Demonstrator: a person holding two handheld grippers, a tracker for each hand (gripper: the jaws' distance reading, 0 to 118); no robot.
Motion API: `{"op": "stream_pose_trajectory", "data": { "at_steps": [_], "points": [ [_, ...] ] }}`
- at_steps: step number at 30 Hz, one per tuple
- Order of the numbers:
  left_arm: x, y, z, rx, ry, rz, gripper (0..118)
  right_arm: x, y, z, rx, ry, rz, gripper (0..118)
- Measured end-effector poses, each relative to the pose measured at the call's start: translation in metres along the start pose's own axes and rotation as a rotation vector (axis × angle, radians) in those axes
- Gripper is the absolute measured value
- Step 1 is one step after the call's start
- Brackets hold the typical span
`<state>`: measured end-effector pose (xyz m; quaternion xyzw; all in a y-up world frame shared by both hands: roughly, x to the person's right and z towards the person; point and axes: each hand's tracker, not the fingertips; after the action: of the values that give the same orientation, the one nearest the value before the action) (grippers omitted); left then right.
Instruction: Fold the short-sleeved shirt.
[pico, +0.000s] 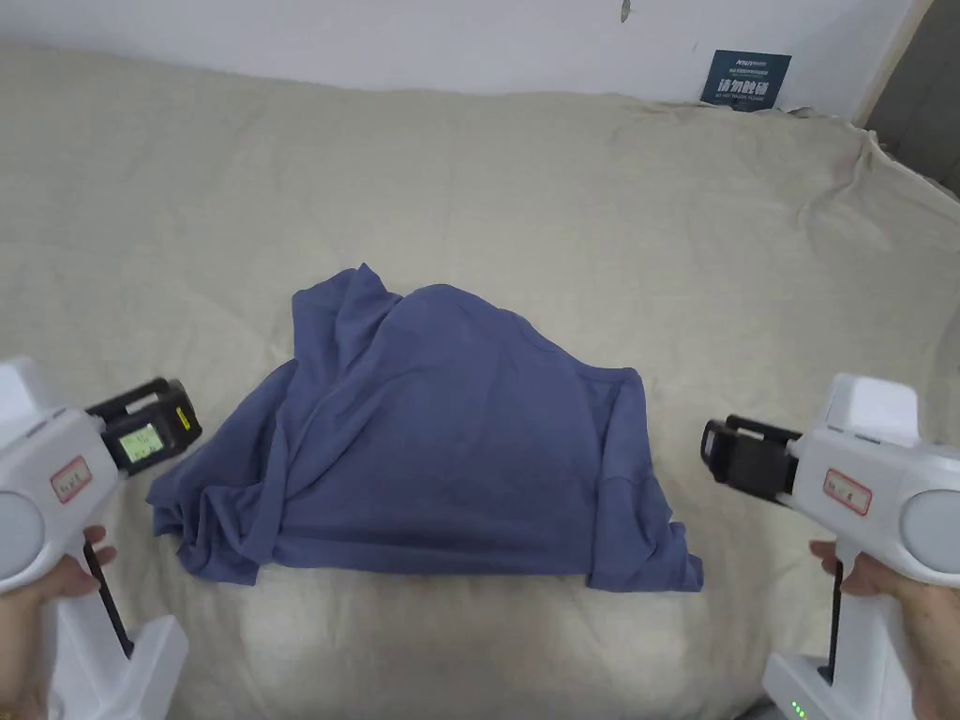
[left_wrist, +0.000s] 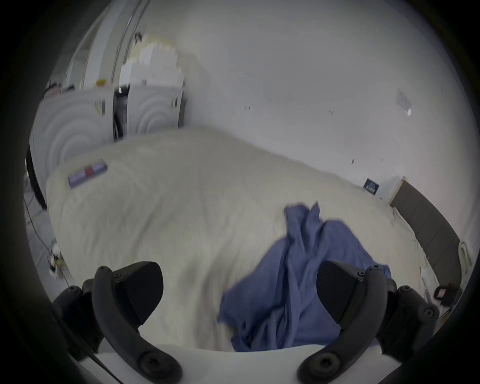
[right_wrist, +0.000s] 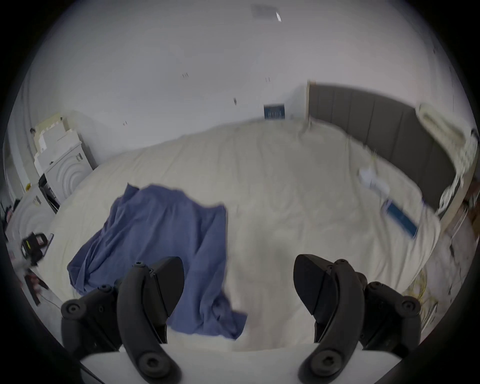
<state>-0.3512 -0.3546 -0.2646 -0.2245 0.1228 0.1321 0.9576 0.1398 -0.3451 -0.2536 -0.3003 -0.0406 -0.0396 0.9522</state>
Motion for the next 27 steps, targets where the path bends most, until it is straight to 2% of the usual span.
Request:
{"op": "stream_pose_trajectory", "data": {
  "at_steps": [4,8,13,14,15,16,17,19,20,21,22,23,24,25,27],
  "points": [
    [0.027,0.020,0.017,0.162,-0.024,-0.136,118,-0.013,0.021,0.026,0.164,-0.011,0.080,90],
    [0.054,0.014,0.033,0.287,-0.074,-0.246,118,-0.030,0.024,0.043,0.285,-0.004,0.090,90],
    [0.068,-0.009,0.040,0.274,-0.125,-0.290,116,-0.050,0.006,0.054,0.347,0.012,0.075,90],
    [0.070,-0.014,0.040,0.261,-0.128,-0.296,111,-0.053,0.002,0.055,0.355,0.023,0.068,90],
    [0.072,-0.019,0.041,0.251,-0.148,-0.302,100,-0.055,-0.002,0.055,0.361,0.039,0.060,89],
    [0.073,-0.023,0.042,0.248,-0.156,-0.307,79,-0.056,-0.006,0.054,0.363,0.044,0.058,86],
    [0.071,-0.027,0.044,0.250,-0.162,-0.308,69,-0.058,-0.010,0.055,0.370,0.048,0.059,81],
    [0.073,-0.033,0.045,0.249,-0.162,-0.311,65,-0.063,-0.016,0.057,0.380,0.057,0.077,79],
    [0.075,-0.035,0.045,0.244,-0.160,-0.311,53,-0.066,-0.018,0.057,0.386,0.054,0.091,67],
    [0.071,-0.036,0.044,0.236,-0.167,-0.302,44,-0.069,-0.020,0.059,0.390,0.052,0.094,50],
    [0.071,-0.037,0.045,0.230,-0.179,-0.293,31,-0.071,-0.021,0.059,0.393,0.052,0.094,28],
    [0.071,-0.038,0.046,0.230,-0.185,-0.286,19,-0.072,-0.023,0.060,0.396,0.050,0.087,13],
    [0.071,-0.039,0.046,0.233,-0.184,-0.284,8,-0.074,-0.023,0.061,0.399,0.050,0.076,4],
    [0.070,-0.039,0.047,0.236,-0.183,-0.281,0,-0.075,-0.023,0.062,0.399,0.051,0.072,3],
    [0.069,-0.038,0.047,0.234,-0.190,-0.282,0,-0.076,-0.023,0.063,0.389,0.057,0.071,1]
  ]
}}
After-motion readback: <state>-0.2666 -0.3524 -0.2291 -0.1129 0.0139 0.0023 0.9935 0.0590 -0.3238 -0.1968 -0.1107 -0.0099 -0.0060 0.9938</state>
